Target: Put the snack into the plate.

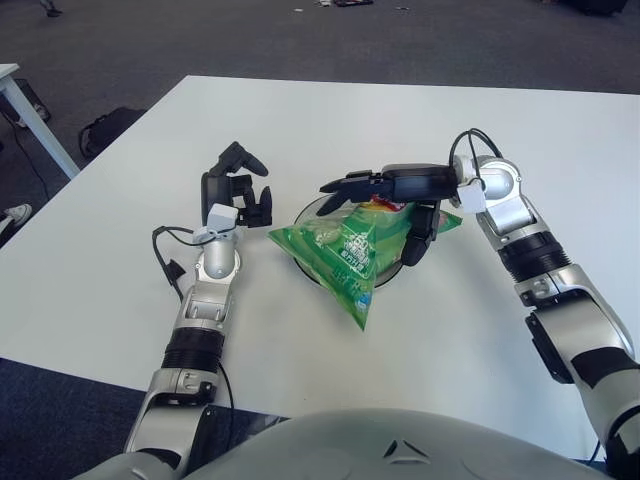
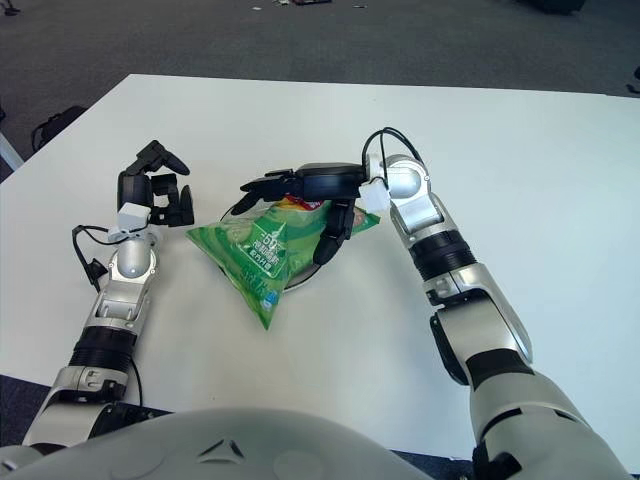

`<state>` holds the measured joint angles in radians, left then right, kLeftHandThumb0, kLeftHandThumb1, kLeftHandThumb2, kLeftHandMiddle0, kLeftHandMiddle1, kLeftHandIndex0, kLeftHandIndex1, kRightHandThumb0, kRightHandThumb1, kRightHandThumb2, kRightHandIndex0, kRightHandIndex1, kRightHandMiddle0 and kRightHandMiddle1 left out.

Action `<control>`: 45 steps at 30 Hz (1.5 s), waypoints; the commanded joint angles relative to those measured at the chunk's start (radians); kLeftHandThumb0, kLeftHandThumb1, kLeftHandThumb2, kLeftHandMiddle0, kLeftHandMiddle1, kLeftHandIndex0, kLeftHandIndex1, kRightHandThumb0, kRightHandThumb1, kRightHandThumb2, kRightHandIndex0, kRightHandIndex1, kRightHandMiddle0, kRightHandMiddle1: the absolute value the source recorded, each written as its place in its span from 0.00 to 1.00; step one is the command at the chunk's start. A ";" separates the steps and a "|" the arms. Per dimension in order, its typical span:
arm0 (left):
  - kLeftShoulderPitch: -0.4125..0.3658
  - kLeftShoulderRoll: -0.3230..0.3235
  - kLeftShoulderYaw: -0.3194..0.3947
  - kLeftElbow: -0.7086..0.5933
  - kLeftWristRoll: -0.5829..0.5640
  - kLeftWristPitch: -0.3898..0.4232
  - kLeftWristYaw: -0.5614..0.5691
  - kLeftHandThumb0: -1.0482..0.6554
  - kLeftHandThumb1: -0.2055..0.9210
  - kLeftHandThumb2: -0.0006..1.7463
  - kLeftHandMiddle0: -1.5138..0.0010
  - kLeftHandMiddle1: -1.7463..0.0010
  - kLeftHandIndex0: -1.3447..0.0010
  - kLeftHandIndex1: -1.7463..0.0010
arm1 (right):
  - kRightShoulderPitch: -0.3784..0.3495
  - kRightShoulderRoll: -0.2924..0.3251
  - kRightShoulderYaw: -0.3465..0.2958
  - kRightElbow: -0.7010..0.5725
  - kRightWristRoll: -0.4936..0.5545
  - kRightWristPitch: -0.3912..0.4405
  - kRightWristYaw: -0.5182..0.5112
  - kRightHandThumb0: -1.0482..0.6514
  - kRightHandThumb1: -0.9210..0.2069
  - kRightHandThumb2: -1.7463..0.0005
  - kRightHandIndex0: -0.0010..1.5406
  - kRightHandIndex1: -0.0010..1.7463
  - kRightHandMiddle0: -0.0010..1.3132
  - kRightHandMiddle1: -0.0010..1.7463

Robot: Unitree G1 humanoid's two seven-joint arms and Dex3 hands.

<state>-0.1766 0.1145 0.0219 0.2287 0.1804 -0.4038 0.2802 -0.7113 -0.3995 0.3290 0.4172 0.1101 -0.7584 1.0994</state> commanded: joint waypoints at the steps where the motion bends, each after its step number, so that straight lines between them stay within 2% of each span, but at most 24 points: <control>1: 0.131 -0.054 -0.015 0.092 -0.030 -0.004 -0.022 0.27 0.26 0.92 0.07 0.00 0.39 0.00 | -0.035 0.003 -0.013 0.010 0.020 -0.008 0.010 0.06 0.28 0.66 0.00 0.00 0.00 0.23; 6: 0.122 -0.049 -0.015 0.117 -0.040 -0.011 -0.036 0.26 0.26 0.92 0.07 0.00 0.39 0.00 | -0.041 0.001 -0.022 0.020 0.028 -0.019 0.013 0.06 0.27 0.67 0.00 0.00 0.00 0.21; 10: 0.120 -0.046 -0.016 0.124 -0.034 -0.021 -0.037 0.27 0.27 0.91 0.07 0.00 0.40 0.00 | -0.072 0.003 -0.045 0.078 0.034 -0.074 0.009 0.05 0.25 0.68 0.00 0.00 0.00 0.17; 14: 0.125 -0.048 -0.020 0.114 -0.027 -0.024 -0.035 0.27 0.28 0.90 0.07 0.00 0.41 0.00 | -0.096 -0.021 -0.075 0.107 0.045 -0.074 0.010 0.05 0.24 0.69 0.00 0.00 0.00 0.12; 19: 0.132 -0.048 -0.023 0.093 -0.020 -0.010 -0.034 0.28 0.29 0.90 0.07 0.00 0.41 0.00 | -0.115 -0.092 -0.125 0.108 0.061 -0.011 0.025 0.06 0.25 0.70 0.00 0.00 0.00 0.12; 23: 0.134 -0.048 -0.021 0.086 -0.018 -0.002 -0.032 0.28 0.29 0.89 0.06 0.00 0.42 0.00 | -0.110 -0.170 -0.183 0.108 0.050 -0.004 0.009 0.06 0.25 0.68 0.00 0.00 0.00 0.10; 25: 0.132 -0.049 -0.016 0.091 -0.027 -0.004 -0.037 0.28 0.30 0.89 0.06 0.00 0.42 0.00 | -0.130 -0.216 -0.215 0.141 0.047 -0.010 0.013 0.06 0.25 0.68 0.00 0.00 0.00 0.09; 32: 0.117 -0.048 -0.004 0.123 -0.048 -0.028 -0.044 0.28 0.30 0.88 0.06 0.00 0.42 0.00 | -0.202 -0.229 -0.255 0.263 0.013 0.003 -0.039 0.09 0.27 0.63 0.00 0.00 0.00 0.09; 35: 0.112 -0.044 -0.002 0.130 -0.048 -0.031 -0.040 0.28 0.30 0.88 0.06 0.00 0.43 0.00 | -0.225 -0.271 -0.292 0.316 0.029 0.002 -0.036 0.10 0.28 0.61 0.00 0.00 0.00 0.11; 38: 0.113 -0.041 -0.002 0.129 -0.049 -0.030 -0.040 0.28 0.30 0.88 0.06 0.00 0.43 0.00 | -0.234 -0.274 -0.300 0.334 0.029 -0.004 -0.034 0.10 0.29 0.60 0.00 0.00 0.00 0.13; 39: 0.113 -0.041 -0.002 0.129 -0.050 -0.030 -0.042 0.28 0.30 0.88 0.06 0.00 0.43 0.00 | -0.154 -0.257 -0.295 0.137 0.081 0.203 -0.087 0.10 0.29 0.60 0.01 0.00 0.00 0.13; 40: 0.113 -0.039 -0.002 0.130 -0.054 -0.031 -0.046 0.28 0.30 0.88 0.06 0.00 0.43 0.00 | -0.108 -0.242 -0.297 0.054 0.099 0.311 -0.117 0.16 0.26 0.58 0.02 0.01 0.00 0.20; 41: 0.112 -0.038 -0.002 0.130 -0.057 -0.031 -0.049 0.28 0.30 0.88 0.06 0.00 0.43 0.00 | -0.076 -0.233 -0.298 -0.003 0.109 0.385 -0.138 0.19 0.26 0.55 0.03 0.02 0.00 0.24; 43: 0.112 -0.036 -0.001 0.132 -0.064 -0.035 -0.056 0.28 0.30 0.88 0.06 0.00 0.42 0.00 | -0.134 -0.244 -0.299 0.275 -0.015 0.203 -0.193 0.21 0.29 0.53 0.05 0.03 0.00 0.31; 44: 0.111 -0.035 -0.001 0.133 -0.066 -0.037 -0.058 0.28 0.30 0.88 0.06 0.00 0.42 0.00 | -0.151 -0.249 -0.298 0.348 -0.049 0.153 -0.211 0.22 0.32 0.52 0.06 0.04 0.00 0.34; 45: 0.111 -0.035 0.000 0.134 -0.069 -0.040 -0.061 0.28 0.30 0.88 0.06 0.00 0.42 0.00 | -0.140 -0.247 -0.296 0.293 -0.084 0.168 -0.256 0.22 0.33 0.51 0.06 0.04 0.00 0.35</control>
<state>-0.1915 0.1266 0.0309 0.2779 0.1248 -0.4335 0.2287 -0.8832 -0.6569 0.0288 0.6563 0.1180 -0.5935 0.9414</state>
